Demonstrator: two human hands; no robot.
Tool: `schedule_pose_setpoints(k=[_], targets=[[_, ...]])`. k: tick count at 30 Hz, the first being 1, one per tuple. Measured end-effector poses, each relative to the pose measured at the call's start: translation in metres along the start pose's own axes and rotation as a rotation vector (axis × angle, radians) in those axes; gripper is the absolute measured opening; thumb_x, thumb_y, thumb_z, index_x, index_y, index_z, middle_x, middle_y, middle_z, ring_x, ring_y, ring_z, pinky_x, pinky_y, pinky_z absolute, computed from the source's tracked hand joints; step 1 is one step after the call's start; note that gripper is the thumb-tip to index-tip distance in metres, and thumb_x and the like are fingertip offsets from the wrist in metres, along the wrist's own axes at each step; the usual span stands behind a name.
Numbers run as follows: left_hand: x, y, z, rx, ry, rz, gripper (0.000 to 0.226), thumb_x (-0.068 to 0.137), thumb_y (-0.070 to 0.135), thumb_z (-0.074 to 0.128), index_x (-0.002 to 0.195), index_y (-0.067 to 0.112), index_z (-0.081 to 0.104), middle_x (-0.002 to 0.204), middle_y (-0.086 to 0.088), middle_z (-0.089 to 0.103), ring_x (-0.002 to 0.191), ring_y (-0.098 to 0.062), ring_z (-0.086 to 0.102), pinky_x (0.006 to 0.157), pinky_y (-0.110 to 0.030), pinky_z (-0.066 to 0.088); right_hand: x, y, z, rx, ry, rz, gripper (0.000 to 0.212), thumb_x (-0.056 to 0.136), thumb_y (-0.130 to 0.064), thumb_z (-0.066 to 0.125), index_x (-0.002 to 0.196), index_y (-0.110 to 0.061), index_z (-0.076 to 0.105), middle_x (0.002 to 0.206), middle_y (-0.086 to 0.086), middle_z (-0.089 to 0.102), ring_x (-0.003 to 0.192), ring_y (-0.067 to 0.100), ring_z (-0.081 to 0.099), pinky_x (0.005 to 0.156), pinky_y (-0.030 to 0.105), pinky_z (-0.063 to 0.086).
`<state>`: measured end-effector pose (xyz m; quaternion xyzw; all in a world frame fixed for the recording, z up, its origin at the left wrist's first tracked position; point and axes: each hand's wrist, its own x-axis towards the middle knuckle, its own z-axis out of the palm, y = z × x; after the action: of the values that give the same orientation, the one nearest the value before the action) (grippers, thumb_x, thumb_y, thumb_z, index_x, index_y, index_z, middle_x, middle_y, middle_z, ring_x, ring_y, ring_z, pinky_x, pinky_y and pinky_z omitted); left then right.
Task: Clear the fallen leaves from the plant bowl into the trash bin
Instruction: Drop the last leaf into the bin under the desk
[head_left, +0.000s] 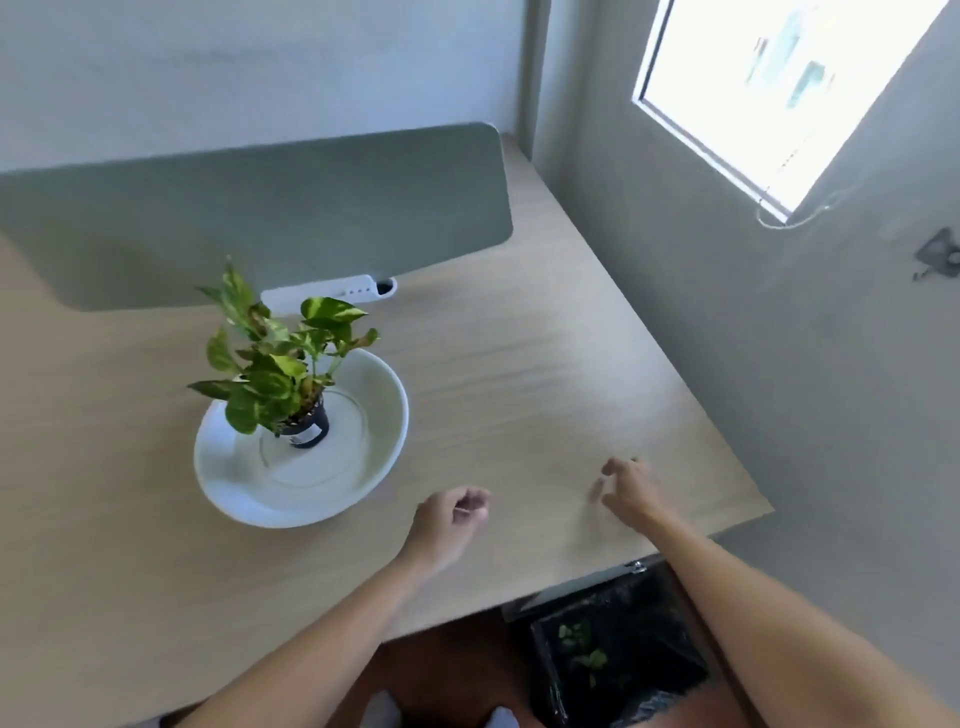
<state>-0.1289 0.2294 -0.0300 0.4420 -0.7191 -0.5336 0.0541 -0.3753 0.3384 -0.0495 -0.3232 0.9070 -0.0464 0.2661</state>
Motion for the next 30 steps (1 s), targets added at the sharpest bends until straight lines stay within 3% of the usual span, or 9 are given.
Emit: schedule_pose_setpoints(k=[4,7,10,13,15,18,24,27,30], targets=[[-0.005,-0.023,-0.076,0.006,0.285,-0.057,0.020,0.086,0.010,0.058,0.102,0.009,0.069,0.104,-0.005,0.072,0.095,-0.016,0.067,0.076,-0.010,0.044,0.002,-0.088,0.021,0.090,-0.022,-0.159,0.034,0.081,-0.011,0.063,0.115,-0.010,0.063,0.120,0.015,0.060,0.111,0.034,0.057,0.095,0.035,0.043],[-0.013,-0.052,-0.122,0.047,0.491,-0.157,0.029,0.084,0.011,0.058,0.113,0.010,0.063,0.121,-0.009,0.060,0.114,-0.023,0.058,0.092,-0.025,0.044,-0.007,-0.155,0.037,0.128,-0.061,-0.262,0.028,0.083,-0.017,0.063,0.109,-0.008,0.068,0.115,0.015,0.068,0.111,0.033,0.060,0.095,0.033,0.044],[-0.018,-0.085,-0.164,0.034,0.669,-0.358,0.053,0.082,0.014,0.061,0.133,0.011,0.047,0.139,-0.017,0.044,0.131,-0.032,0.039,0.104,-0.038,0.038,-0.022,-0.214,0.058,0.206,-0.072,-0.303,0.036,0.092,-0.026,0.055,0.120,-0.004,0.062,0.118,0.016,0.069,0.116,0.033,0.059,0.096,0.034,0.042],[-0.021,-0.105,-0.192,-0.306,0.606,-0.539,0.058,0.080,0.016,0.061,0.135,0.011,0.041,0.135,-0.017,0.047,0.120,-0.035,0.049,0.091,-0.040,0.046,-0.028,-0.249,0.082,0.291,-0.081,-0.246,0.037,0.091,-0.028,0.052,0.117,-0.002,0.058,0.109,0.021,0.070,0.111,0.038,0.059,0.091,0.038,0.046],[-0.019,-0.111,-0.201,-0.445,0.496,-0.515,0.043,0.080,0.015,0.058,0.123,0.012,0.050,0.122,-0.013,0.060,0.103,-0.029,0.057,0.080,-0.034,0.047,-0.026,-0.258,0.094,0.378,-0.054,-0.173,0.027,0.082,-0.020,0.055,0.102,-0.003,0.061,0.094,0.024,0.071,0.096,0.040,0.065,0.081,0.043,0.055],[-0.012,-0.116,-0.211,-0.507,0.431,-0.496,0.028,0.084,0.013,0.052,0.112,0.015,0.051,0.105,-0.006,0.061,0.094,-0.025,0.054,0.079,-0.033,0.042,-0.031,-0.272,0.091,0.539,-0.002,-0.041,0.030,0.074,0.001,0.051,0.101,0.005,0.062,0.082,0.021,0.064,0.079,0.043,0.069,0.065,0.046,0.060],[0.007,-0.112,-0.230,-0.591,0.328,-0.461,0.022,0.086,0.011,0.046,0.087,0.033,0.049,0.086,0.007,0.050,0.074,-0.013,0.046,0.064,-0.029,0.039,-0.016,-0.289,0.083,0.725,0.030,0.123,0.031,0.070,0.008,0.056,0.100,0.006,0.066,0.083,0.022,0.068,0.083,0.039,0.071,0.076,0.046,0.061],[0.023,-0.110,-0.242,-0.668,0.290,-0.455,0.035,0.089,0.013,0.045,0.121,0.027,0.047,0.116,-0.001,0.055,0.107,-0.024,0.054,0.096,-0.045,0.044,-0.007,-0.299,0.079,0.799,0.034,0.168,0.016,0.065,0.006,0.056,0.063,-0.005,0.067,0.065,0.013,0.063,0.074,0.033,0.069,0.072,0.036,0.060],[0.040,-0.108,-0.253,-0.744,0.269,-0.483,0.044,0.092,0.011,0.041,0.134,0.023,0.038,0.120,-0.007,0.055,0.105,-0.030,0.059,0.100,-0.045,0.044,0.006,-0.308,0.076,0.843,-0.007,0.196,0.016,0.058,0.000,0.052,0.051,-0.003,0.067,0.058,0.011,0.062,0.063,0.025,0.062,0.060,0.027,0.048]])
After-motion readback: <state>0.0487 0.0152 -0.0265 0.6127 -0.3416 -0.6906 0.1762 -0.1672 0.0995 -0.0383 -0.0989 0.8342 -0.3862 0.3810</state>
